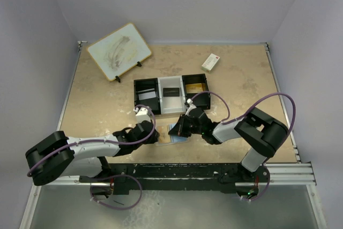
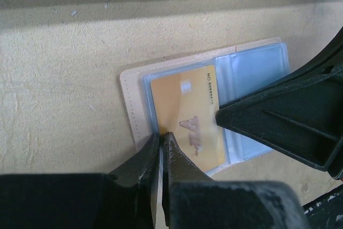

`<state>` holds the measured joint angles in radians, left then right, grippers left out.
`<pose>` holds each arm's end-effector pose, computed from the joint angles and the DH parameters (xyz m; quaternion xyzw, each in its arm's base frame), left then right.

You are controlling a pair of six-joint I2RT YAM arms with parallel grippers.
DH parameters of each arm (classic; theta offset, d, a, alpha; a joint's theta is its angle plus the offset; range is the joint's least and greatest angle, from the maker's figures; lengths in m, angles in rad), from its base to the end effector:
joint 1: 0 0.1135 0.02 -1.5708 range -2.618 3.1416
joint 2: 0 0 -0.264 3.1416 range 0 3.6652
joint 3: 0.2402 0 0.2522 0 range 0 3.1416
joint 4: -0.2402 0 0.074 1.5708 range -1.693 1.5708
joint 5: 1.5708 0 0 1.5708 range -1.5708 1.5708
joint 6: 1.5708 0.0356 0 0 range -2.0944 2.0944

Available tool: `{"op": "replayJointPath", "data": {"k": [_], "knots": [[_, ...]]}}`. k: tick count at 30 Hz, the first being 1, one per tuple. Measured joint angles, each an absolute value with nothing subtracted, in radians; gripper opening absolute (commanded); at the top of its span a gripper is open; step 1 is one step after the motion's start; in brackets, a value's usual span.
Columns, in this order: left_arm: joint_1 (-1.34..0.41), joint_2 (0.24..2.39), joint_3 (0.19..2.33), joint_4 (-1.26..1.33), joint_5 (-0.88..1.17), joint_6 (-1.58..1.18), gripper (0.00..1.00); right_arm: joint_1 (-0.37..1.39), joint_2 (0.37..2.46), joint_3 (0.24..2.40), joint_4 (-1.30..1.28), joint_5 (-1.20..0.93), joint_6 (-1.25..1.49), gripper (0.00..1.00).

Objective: Take the credit cards out of the card holder

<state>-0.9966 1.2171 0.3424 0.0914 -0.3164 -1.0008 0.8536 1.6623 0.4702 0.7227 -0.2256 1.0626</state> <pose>0.1223 -0.1687 0.1356 -0.0623 0.9118 -0.2398 0.3274 0.1829 0.2218 0.1218 0.0298 0.8483 0.4805 0.2205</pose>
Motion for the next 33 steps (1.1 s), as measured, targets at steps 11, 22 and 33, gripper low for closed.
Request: {"op": "replayJointPath", "data": {"k": [11,22,33], "knots": [[-0.997,1.222,0.342,0.122,-0.323,-1.011,0.00,0.868,1.555,0.488,0.541,-0.164,0.995,0.00],[-1.003,1.202,0.338,0.092,-0.302,-1.011,0.00,0.876,1.489,0.483,0.439,-0.109,1.007,0.00],[-1.003,1.202,0.338,0.091,-0.290,-1.006,0.00,0.887,1.520,0.491,0.454,-0.123,1.014,0.34]]}}
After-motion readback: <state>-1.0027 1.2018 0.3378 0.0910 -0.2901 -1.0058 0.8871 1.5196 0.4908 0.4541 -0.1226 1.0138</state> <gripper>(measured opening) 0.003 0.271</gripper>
